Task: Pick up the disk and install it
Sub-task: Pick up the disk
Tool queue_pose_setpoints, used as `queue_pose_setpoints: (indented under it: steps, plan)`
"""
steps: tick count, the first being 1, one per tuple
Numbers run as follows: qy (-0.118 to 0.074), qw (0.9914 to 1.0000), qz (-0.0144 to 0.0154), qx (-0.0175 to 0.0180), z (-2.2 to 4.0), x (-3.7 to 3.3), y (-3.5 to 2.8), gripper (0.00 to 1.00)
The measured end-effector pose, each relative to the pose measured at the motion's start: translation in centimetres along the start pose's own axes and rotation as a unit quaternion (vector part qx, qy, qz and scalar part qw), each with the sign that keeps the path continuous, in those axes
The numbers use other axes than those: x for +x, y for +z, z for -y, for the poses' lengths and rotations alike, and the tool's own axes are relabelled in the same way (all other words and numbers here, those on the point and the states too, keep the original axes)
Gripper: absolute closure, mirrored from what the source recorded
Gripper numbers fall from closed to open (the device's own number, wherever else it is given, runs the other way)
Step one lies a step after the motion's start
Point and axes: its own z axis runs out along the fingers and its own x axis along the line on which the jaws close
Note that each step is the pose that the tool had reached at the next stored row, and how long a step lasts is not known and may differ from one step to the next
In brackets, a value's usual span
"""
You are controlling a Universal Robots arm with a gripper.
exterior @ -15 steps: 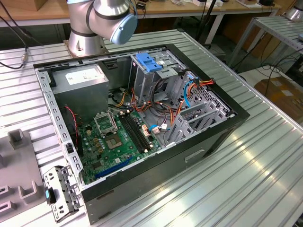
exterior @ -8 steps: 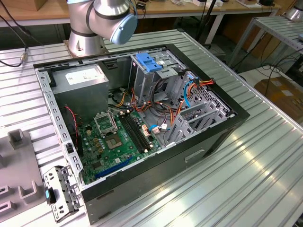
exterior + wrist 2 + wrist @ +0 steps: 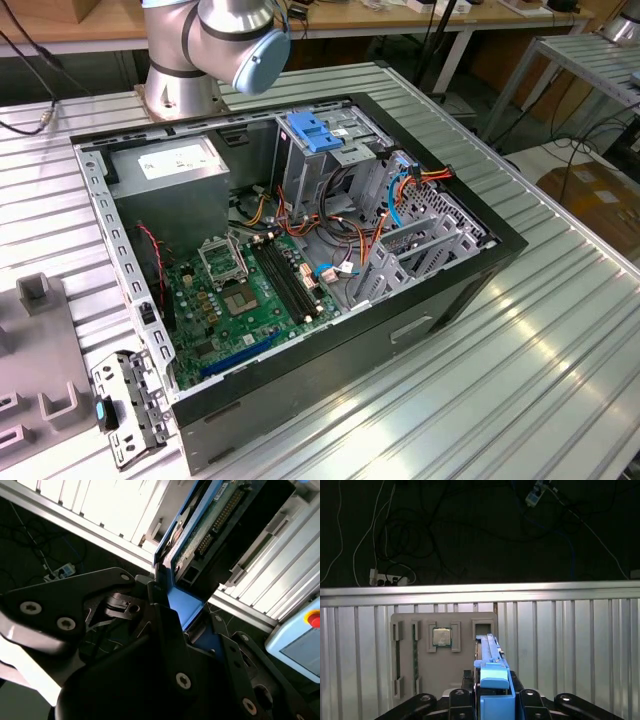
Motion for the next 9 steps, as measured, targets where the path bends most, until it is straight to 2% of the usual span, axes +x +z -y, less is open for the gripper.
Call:
queue_pose_setpoints:
  steps: [2,9]
  plan:
    - [0.0,1.0,0.0,0.0,0.0,0.0,-0.29,0.63]
    - [0.0,1.0,0.0,0.0,0.01,0.0,-0.34,0.63]
